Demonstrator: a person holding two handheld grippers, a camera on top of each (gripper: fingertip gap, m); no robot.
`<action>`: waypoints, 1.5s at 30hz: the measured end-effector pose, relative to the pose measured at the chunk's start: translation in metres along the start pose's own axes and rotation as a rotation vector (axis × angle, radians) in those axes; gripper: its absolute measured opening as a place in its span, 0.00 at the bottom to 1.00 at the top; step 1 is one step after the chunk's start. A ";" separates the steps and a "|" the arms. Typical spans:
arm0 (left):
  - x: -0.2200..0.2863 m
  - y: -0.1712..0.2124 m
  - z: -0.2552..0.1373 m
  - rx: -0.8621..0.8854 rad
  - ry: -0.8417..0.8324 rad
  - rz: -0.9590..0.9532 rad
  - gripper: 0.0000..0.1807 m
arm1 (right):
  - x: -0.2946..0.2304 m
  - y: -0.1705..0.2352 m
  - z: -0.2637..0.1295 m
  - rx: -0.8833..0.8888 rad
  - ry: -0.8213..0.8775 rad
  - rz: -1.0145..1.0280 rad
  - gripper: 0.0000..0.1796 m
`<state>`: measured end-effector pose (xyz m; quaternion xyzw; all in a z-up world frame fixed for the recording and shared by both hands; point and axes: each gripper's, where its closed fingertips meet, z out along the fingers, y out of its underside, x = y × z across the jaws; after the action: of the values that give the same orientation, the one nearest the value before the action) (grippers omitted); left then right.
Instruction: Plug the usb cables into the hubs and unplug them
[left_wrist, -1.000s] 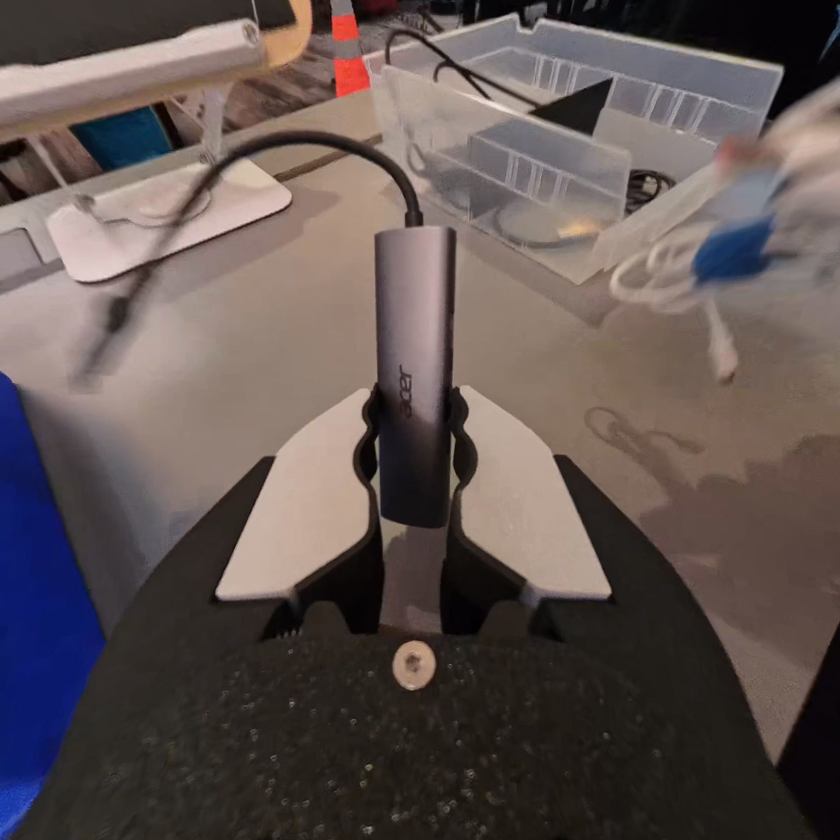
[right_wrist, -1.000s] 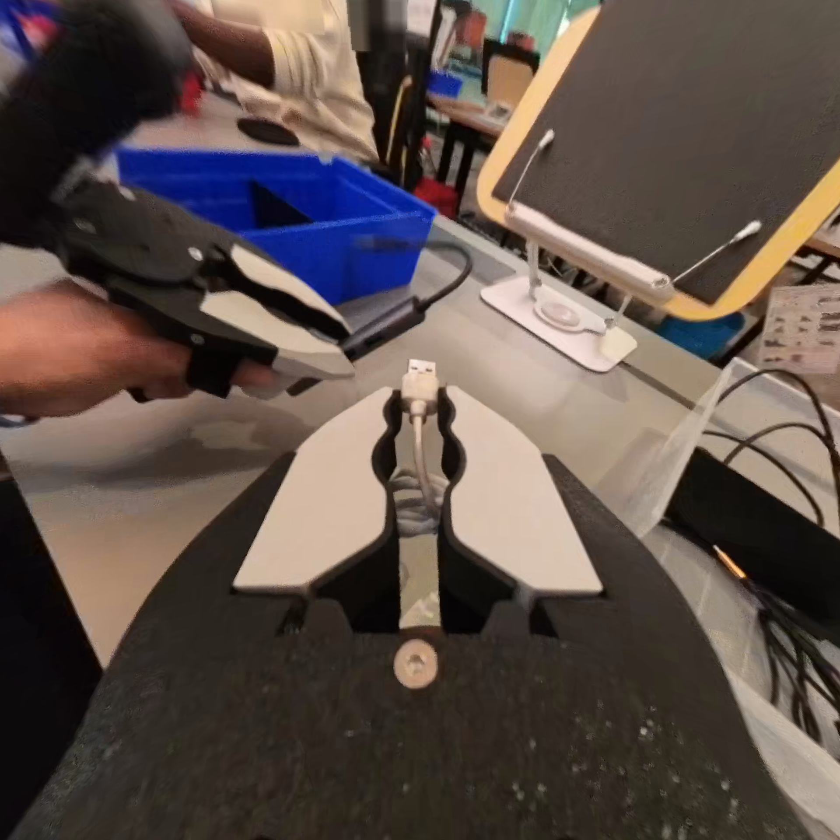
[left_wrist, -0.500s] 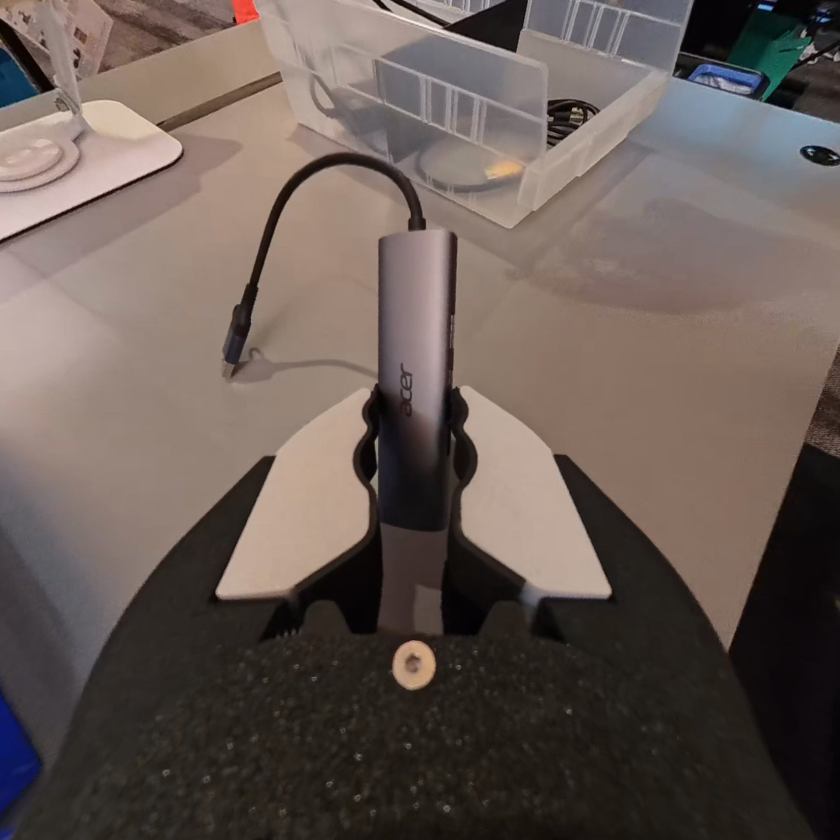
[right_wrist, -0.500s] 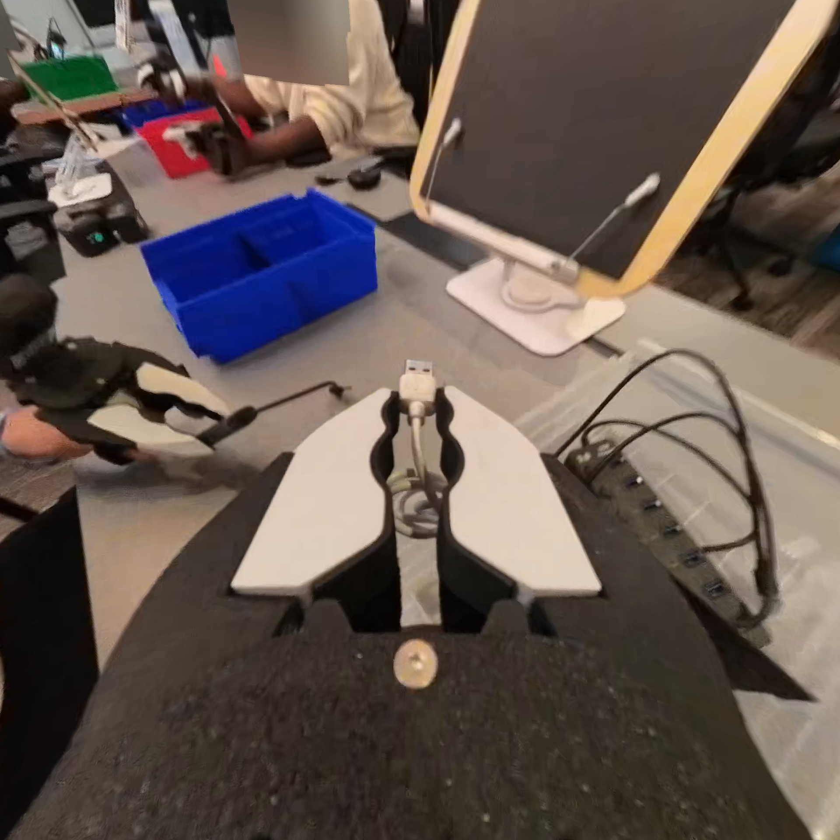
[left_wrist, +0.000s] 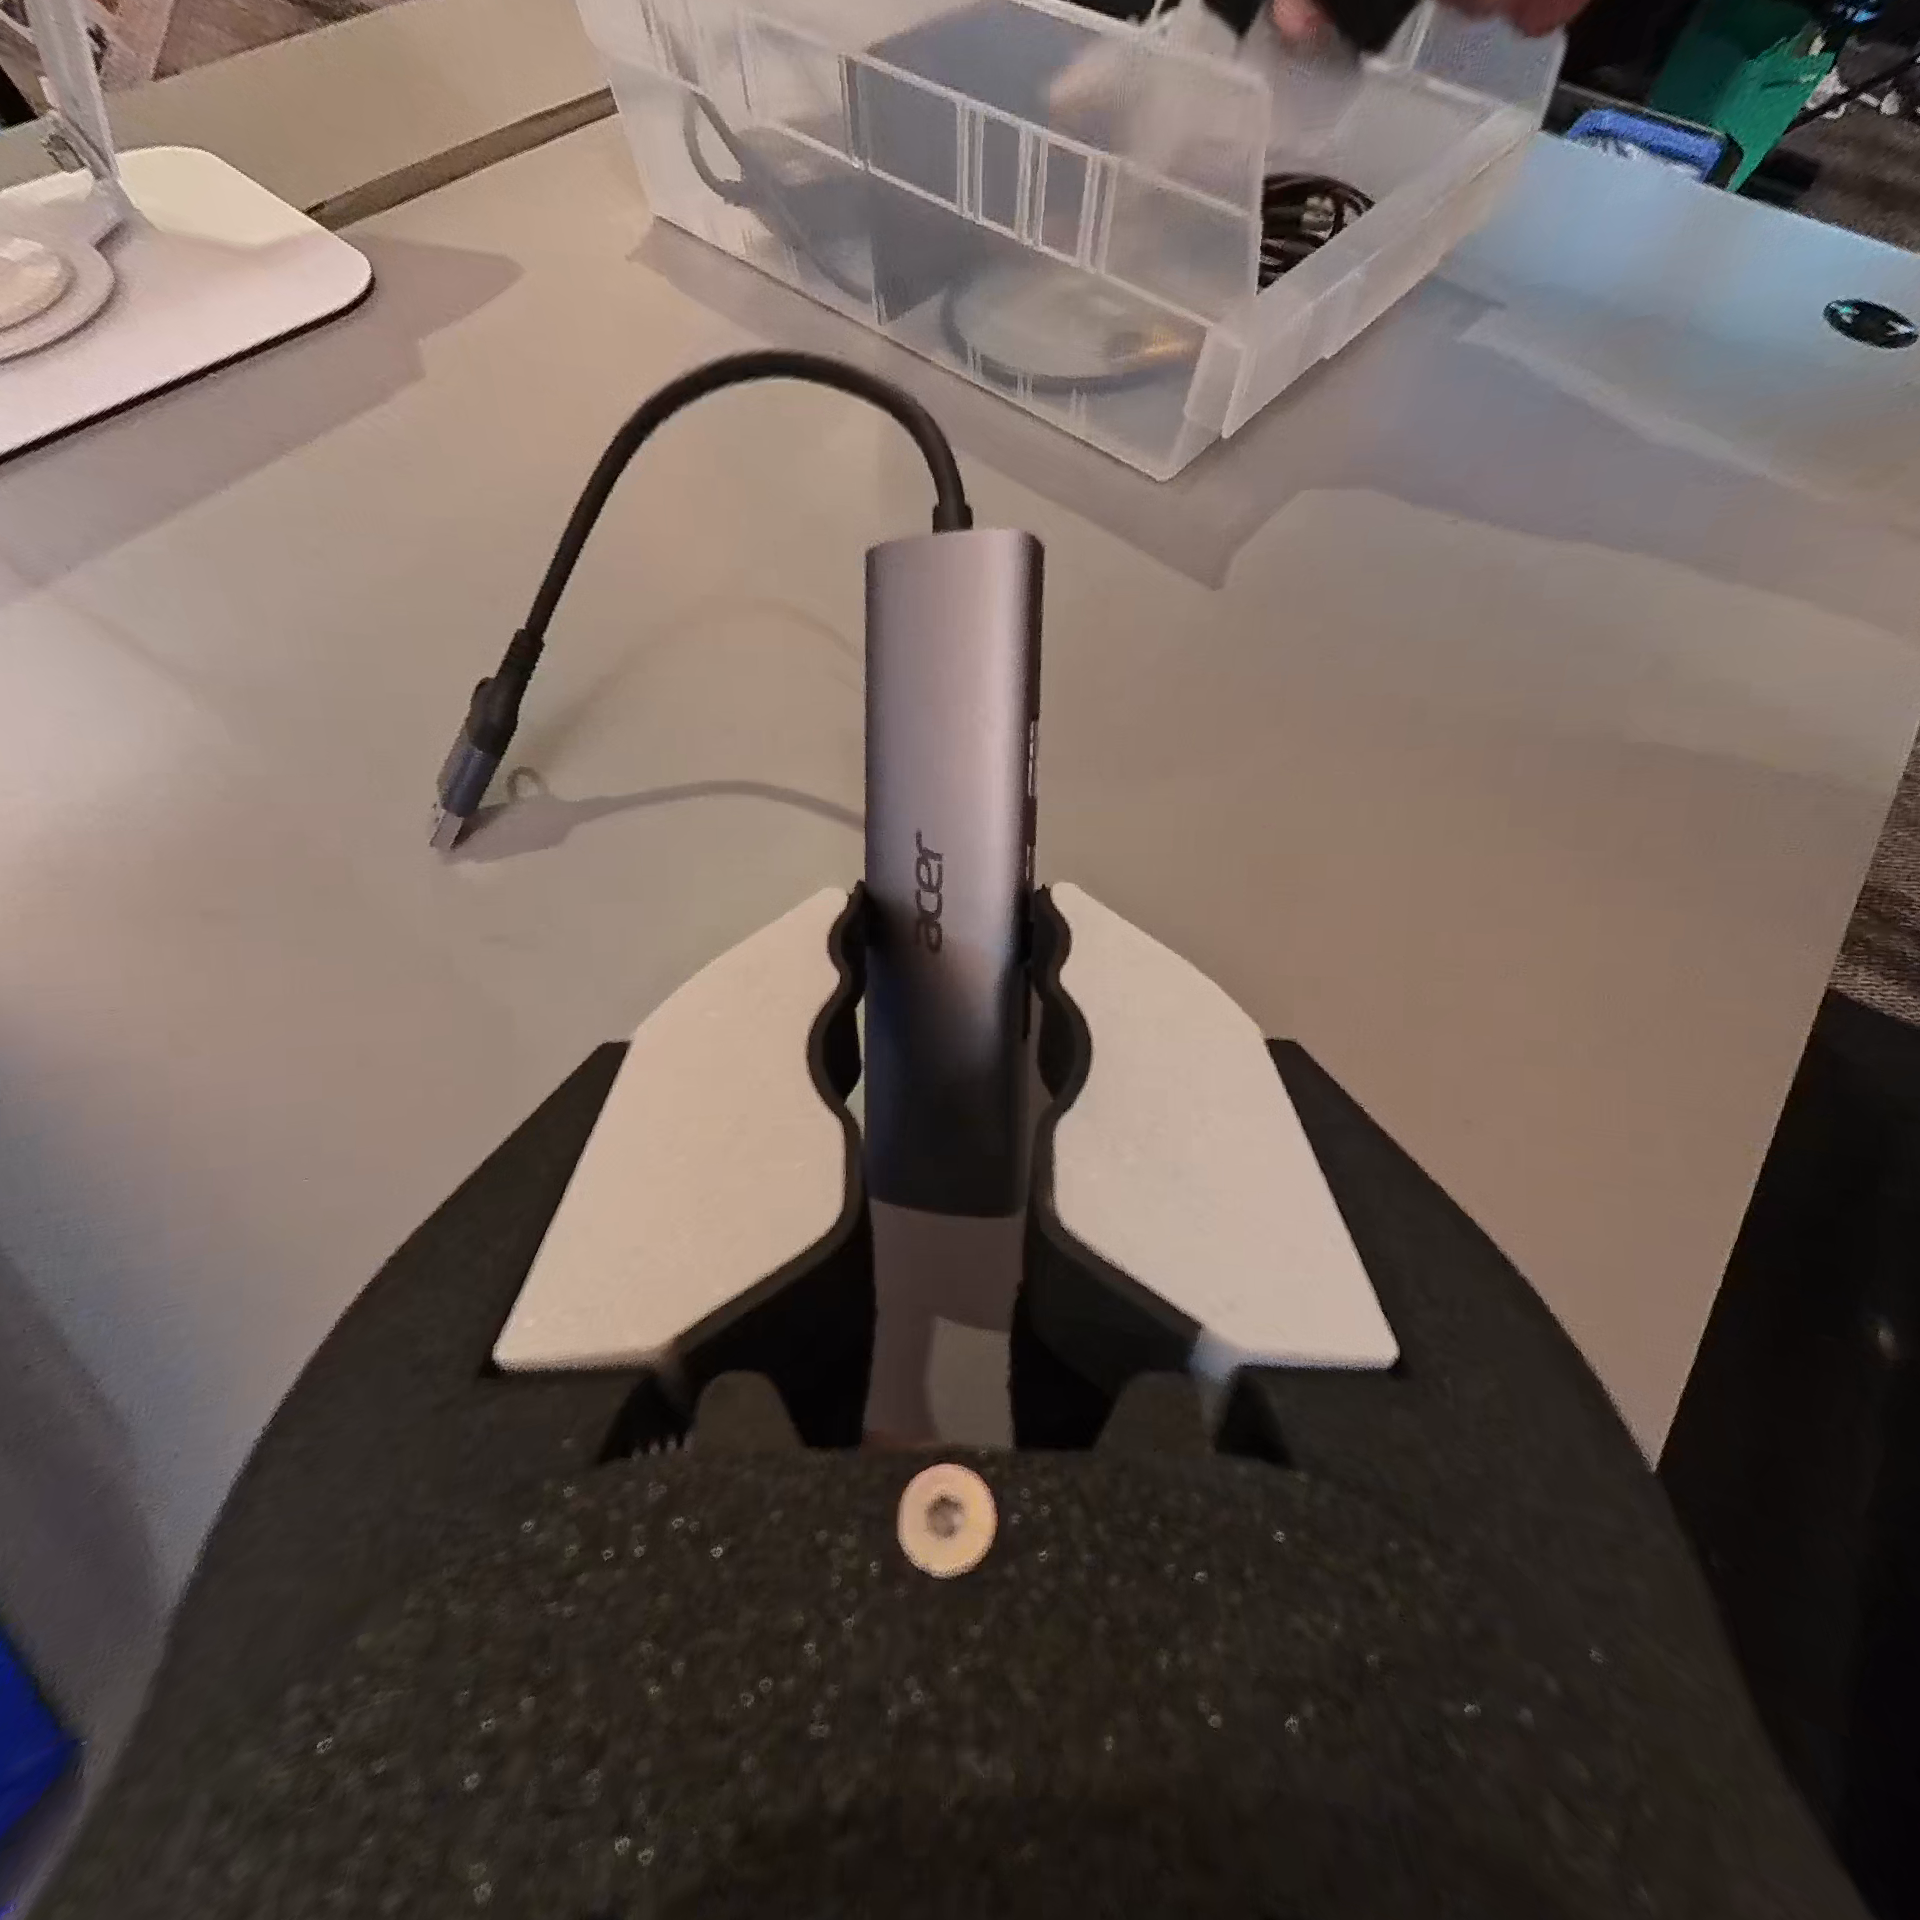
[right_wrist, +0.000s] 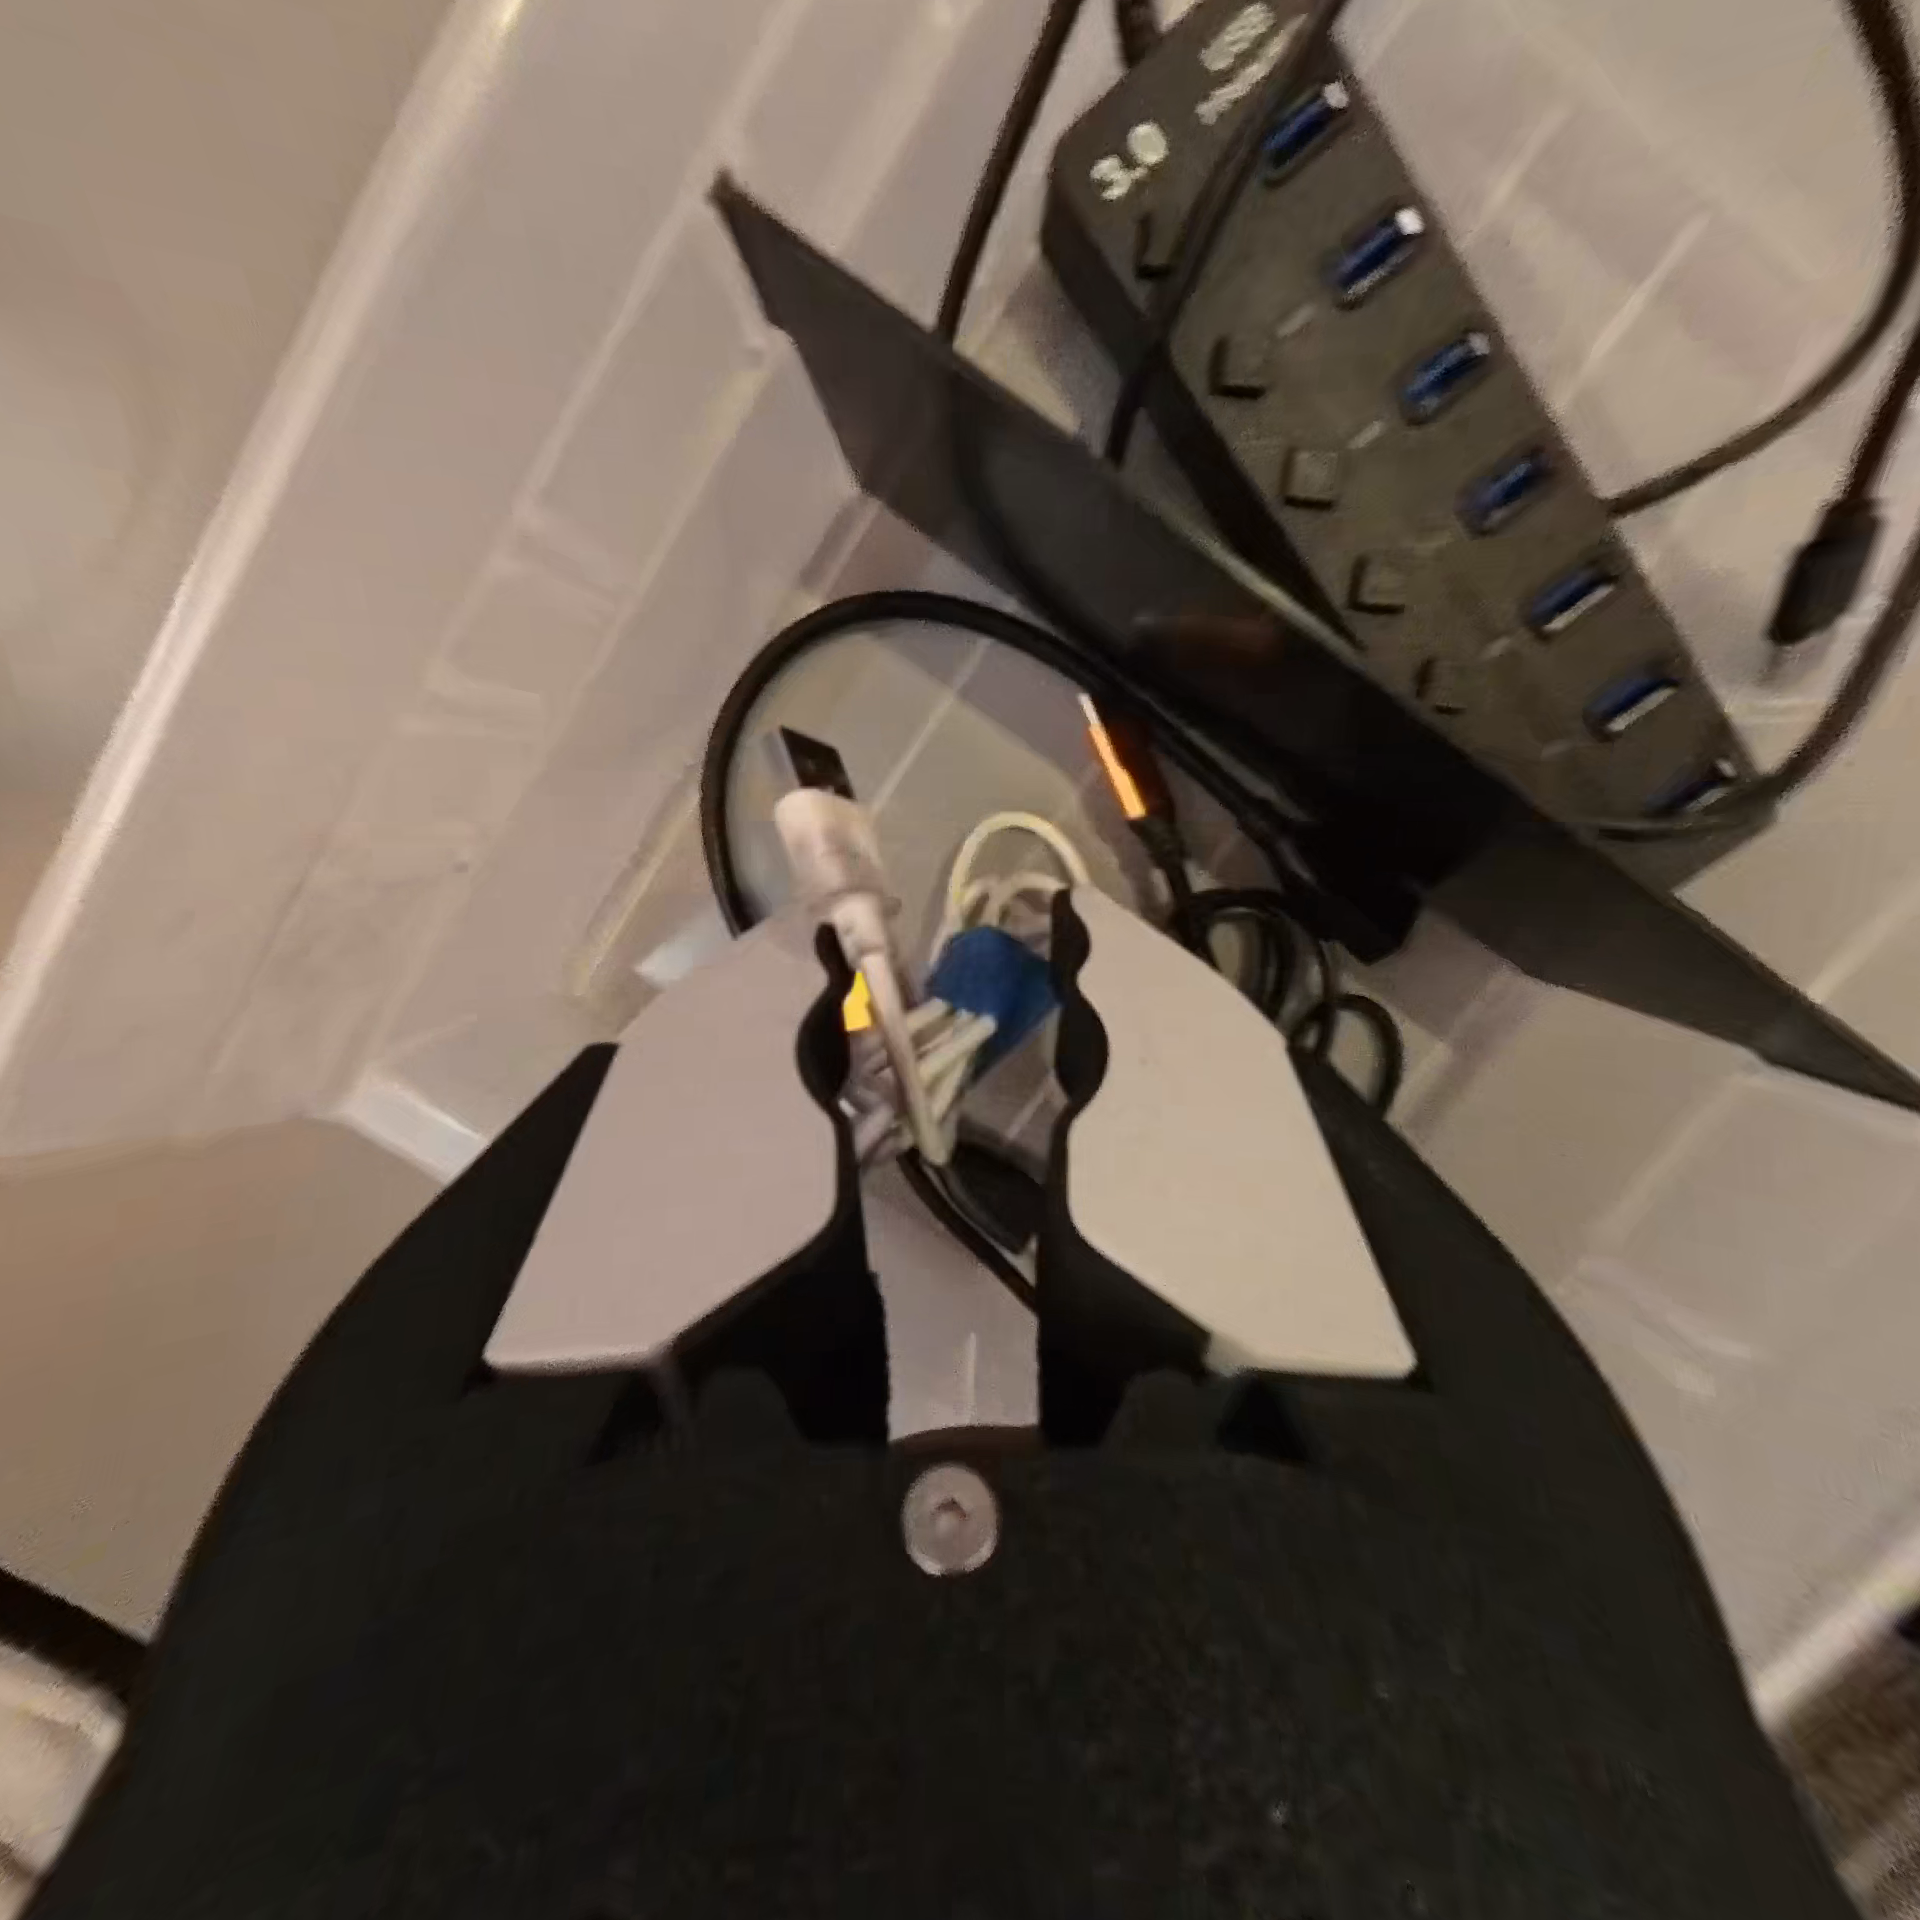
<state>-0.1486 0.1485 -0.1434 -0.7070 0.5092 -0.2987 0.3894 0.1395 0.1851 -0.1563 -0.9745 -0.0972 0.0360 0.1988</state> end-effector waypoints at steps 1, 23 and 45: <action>-0.001 0.000 -0.001 0.001 -0.001 0.001 0.16 | 0.005 0.000 -0.007 0.016 0.004 0.013 0.16; -0.005 0.001 -0.002 0.010 0.003 -0.006 0.16 | 0.027 0.035 -0.046 0.009 0.182 0.132 0.25; 0.006 -0.031 -0.022 0.175 -0.276 0.447 0.16 | -0.267 -0.043 -0.045 0.408 -0.758 0.106 0.09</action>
<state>-0.1502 0.1432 -0.1054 -0.5746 0.5671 -0.1493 0.5710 -0.1244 0.1523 -0.0896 -0.8367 -0.1039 0.4202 0.3355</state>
